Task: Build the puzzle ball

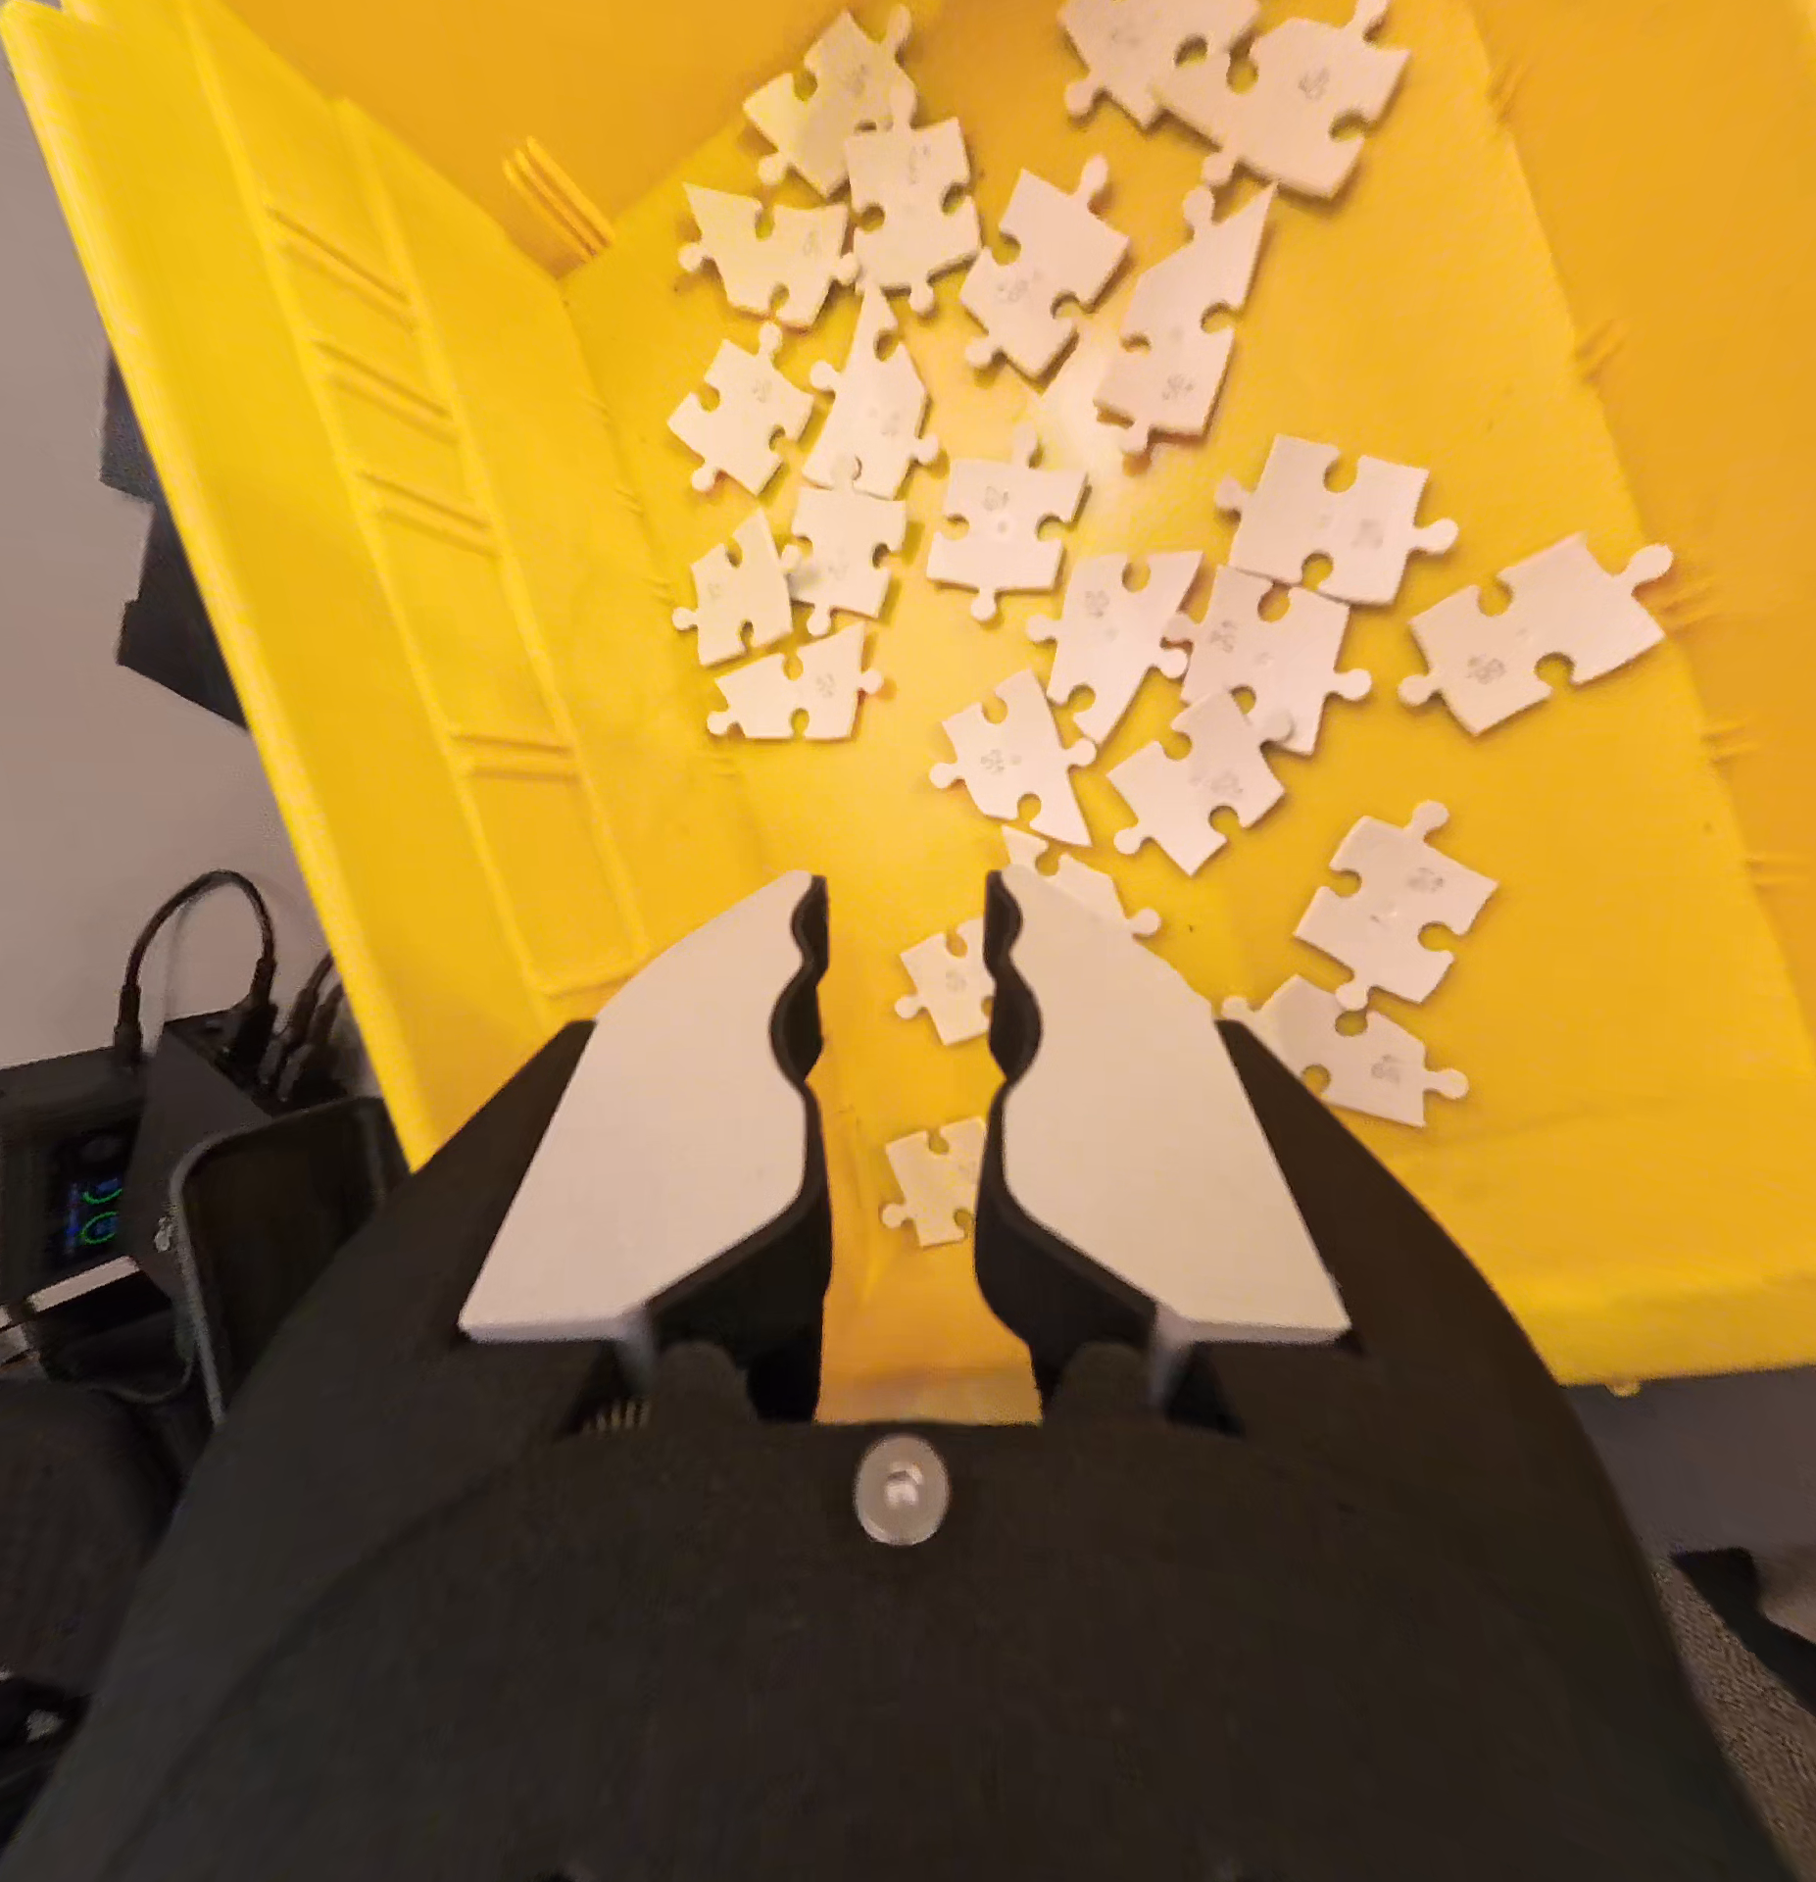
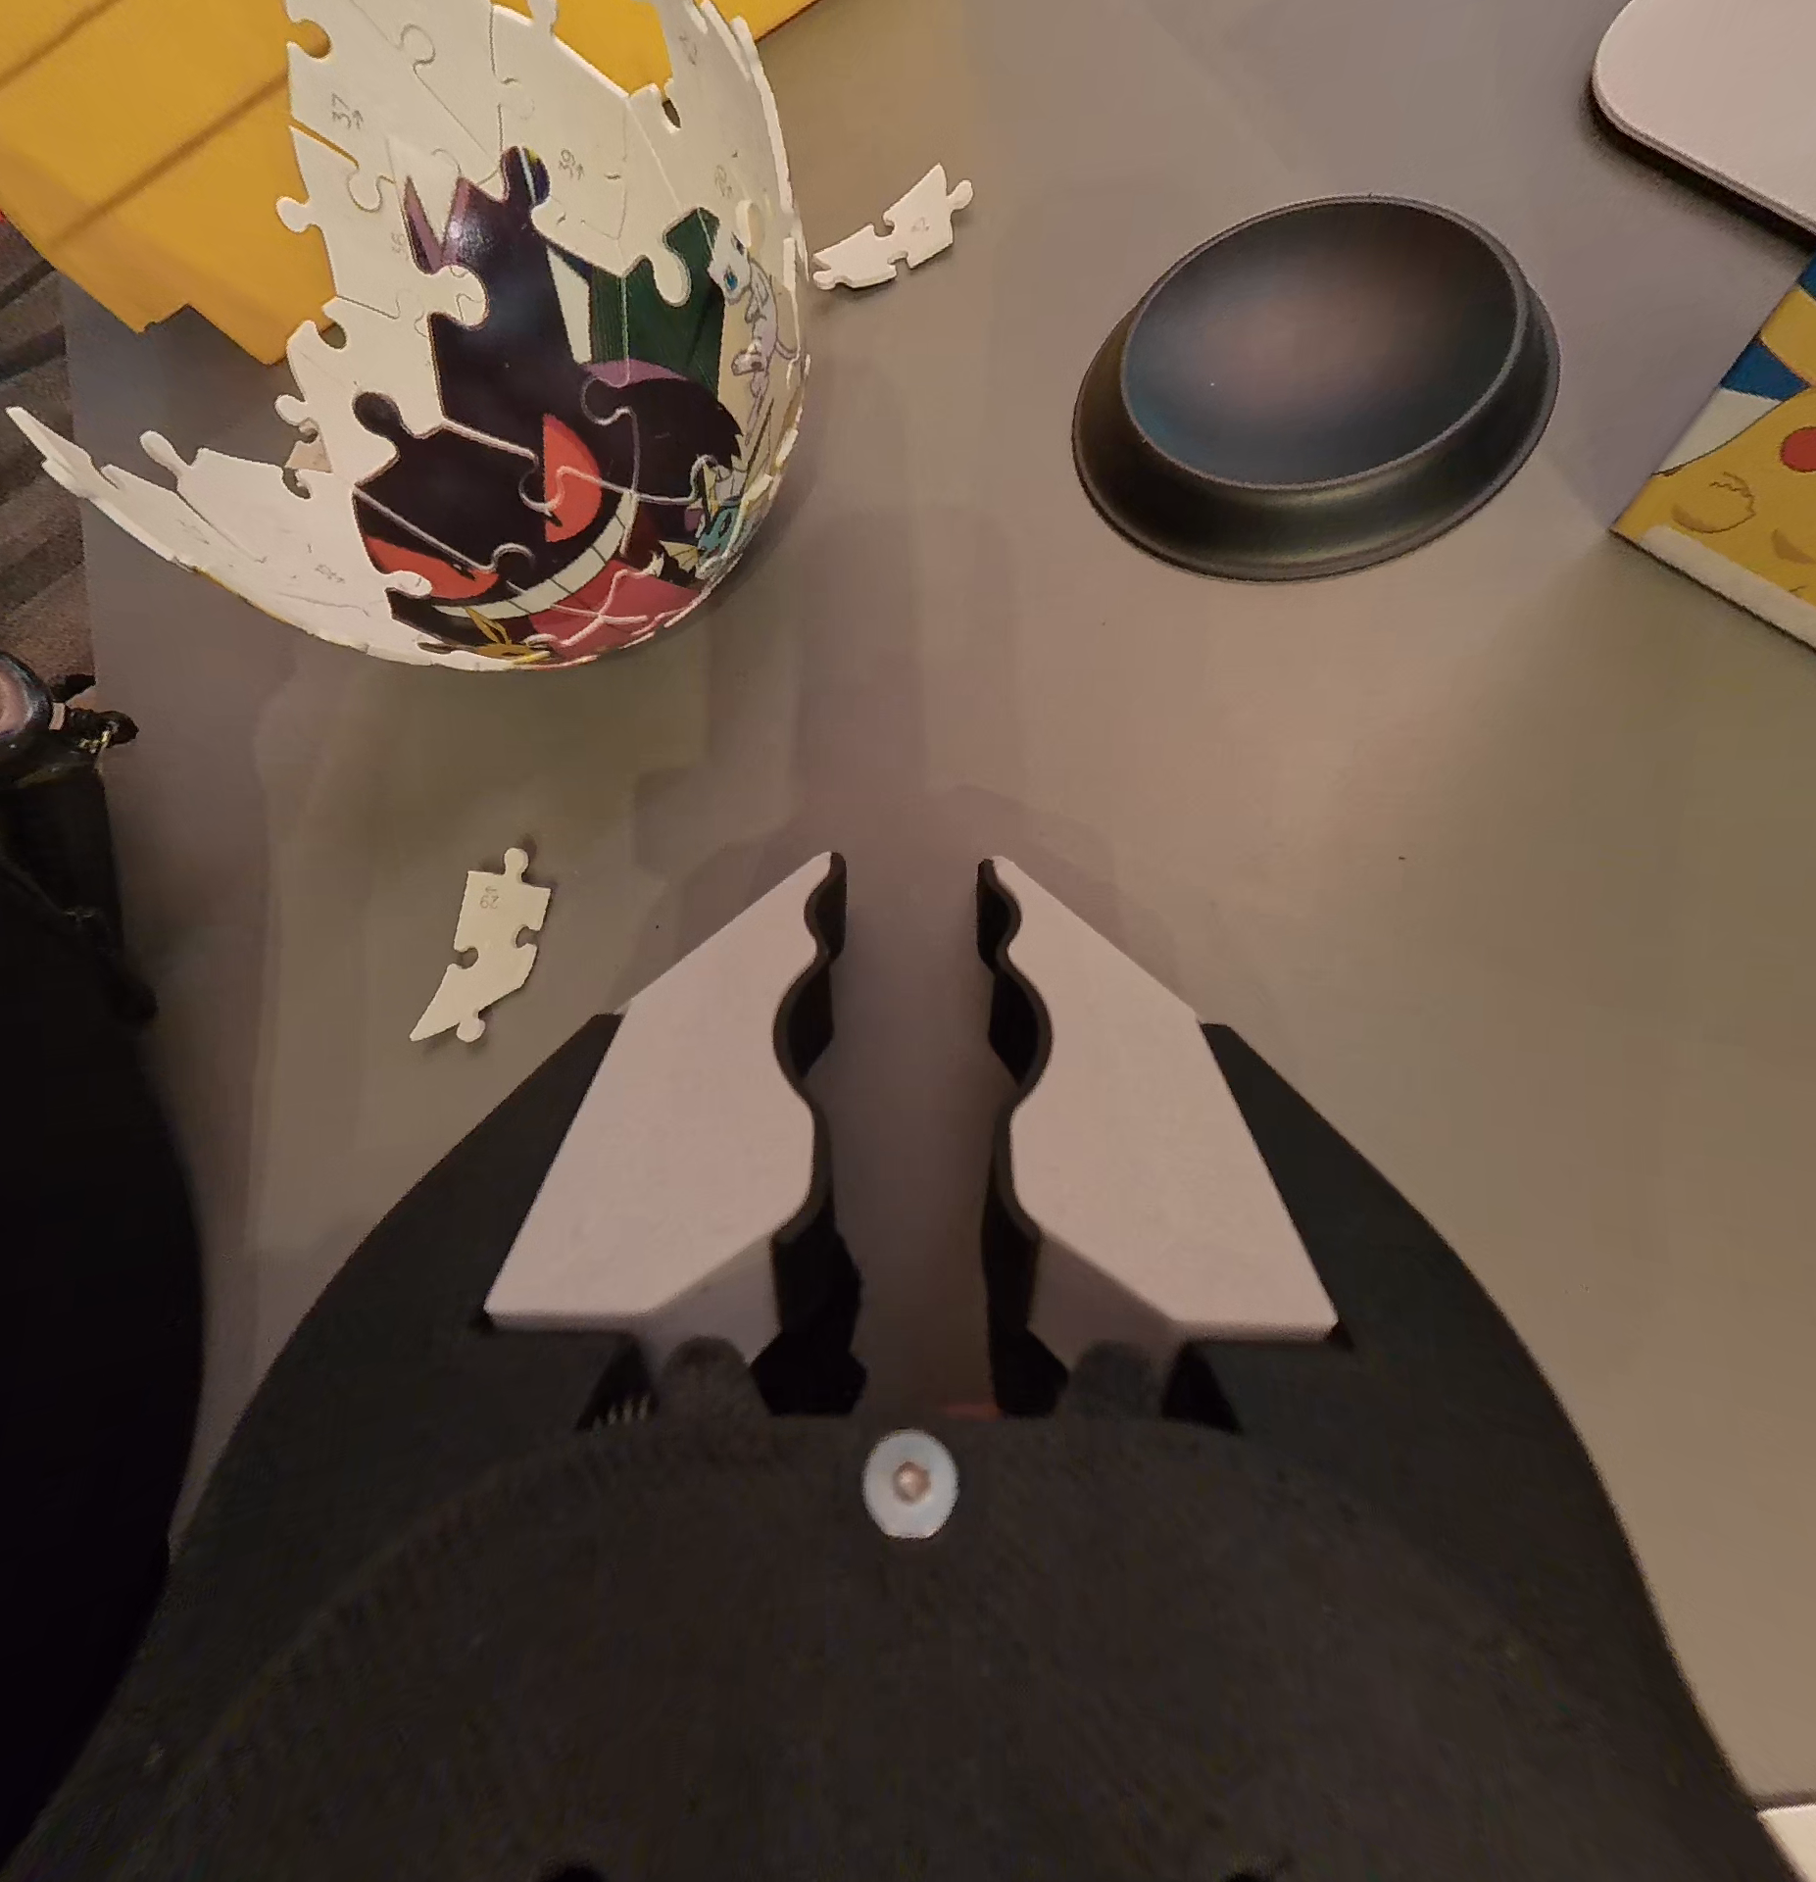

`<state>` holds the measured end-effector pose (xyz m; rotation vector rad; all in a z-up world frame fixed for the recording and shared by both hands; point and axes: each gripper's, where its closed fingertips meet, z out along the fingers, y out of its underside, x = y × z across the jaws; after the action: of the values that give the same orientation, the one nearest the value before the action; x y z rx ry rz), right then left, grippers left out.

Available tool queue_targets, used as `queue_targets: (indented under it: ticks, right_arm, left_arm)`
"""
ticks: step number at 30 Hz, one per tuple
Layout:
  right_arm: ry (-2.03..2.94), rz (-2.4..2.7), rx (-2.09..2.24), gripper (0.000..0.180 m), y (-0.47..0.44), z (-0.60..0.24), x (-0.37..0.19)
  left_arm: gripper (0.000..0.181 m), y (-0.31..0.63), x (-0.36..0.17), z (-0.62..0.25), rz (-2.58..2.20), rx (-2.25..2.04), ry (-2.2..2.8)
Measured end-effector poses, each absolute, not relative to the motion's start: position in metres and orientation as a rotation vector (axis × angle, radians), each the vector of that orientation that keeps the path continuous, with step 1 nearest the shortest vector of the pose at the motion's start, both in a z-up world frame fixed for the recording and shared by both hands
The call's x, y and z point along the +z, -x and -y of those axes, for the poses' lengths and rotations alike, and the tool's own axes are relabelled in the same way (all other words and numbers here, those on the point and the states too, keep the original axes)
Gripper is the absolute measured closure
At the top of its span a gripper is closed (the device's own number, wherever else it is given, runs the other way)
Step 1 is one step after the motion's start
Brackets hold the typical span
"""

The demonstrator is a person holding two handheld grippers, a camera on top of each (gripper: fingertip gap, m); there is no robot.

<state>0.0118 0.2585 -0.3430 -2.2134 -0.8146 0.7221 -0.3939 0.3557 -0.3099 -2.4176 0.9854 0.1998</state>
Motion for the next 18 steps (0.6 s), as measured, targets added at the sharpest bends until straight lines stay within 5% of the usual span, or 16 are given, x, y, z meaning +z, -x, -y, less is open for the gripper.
queue_targets:
  ticks: [18]
  right_arm:
    - [2.221, 0.803, 0.727, 0.156, -0.012, -0.259, -0.343]
  left_arm:
    - [0.147, 0.357, -0.334, -0.403, -1.042, 0.036, 2.378]
